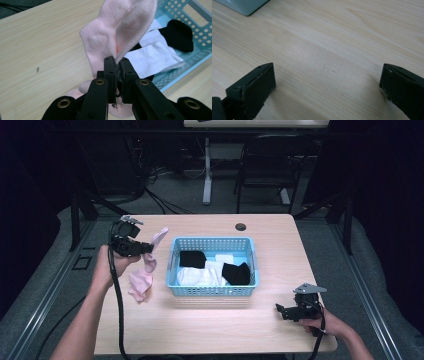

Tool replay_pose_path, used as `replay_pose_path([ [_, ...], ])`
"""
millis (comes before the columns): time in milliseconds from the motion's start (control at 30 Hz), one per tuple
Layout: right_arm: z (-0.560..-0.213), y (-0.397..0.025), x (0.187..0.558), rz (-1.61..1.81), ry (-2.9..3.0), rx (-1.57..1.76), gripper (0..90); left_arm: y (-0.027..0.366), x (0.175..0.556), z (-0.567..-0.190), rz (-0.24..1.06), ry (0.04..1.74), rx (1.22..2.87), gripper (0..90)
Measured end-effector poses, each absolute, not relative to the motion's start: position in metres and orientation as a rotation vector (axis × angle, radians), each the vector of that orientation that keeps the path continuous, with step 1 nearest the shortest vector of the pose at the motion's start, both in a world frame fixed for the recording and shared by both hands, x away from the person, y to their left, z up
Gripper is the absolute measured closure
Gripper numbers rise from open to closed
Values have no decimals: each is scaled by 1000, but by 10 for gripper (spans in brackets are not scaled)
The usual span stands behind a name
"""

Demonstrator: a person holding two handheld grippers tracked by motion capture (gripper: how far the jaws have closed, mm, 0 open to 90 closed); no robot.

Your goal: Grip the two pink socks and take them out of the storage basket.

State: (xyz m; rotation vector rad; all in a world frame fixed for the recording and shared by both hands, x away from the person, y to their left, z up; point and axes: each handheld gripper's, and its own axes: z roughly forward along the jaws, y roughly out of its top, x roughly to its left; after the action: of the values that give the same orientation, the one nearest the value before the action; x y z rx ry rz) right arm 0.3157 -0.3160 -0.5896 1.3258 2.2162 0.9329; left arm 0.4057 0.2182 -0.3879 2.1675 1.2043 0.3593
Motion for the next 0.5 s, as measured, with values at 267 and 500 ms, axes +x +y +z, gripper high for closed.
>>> replay_pose_path([
  [267,-590,-316,316,933,2216,1325,0,251,398,-400,368,1287,2130,857],
  [500,-590,-316,316,933,2216,1325,0,270,396,-421,355,1385,2105,857],
])
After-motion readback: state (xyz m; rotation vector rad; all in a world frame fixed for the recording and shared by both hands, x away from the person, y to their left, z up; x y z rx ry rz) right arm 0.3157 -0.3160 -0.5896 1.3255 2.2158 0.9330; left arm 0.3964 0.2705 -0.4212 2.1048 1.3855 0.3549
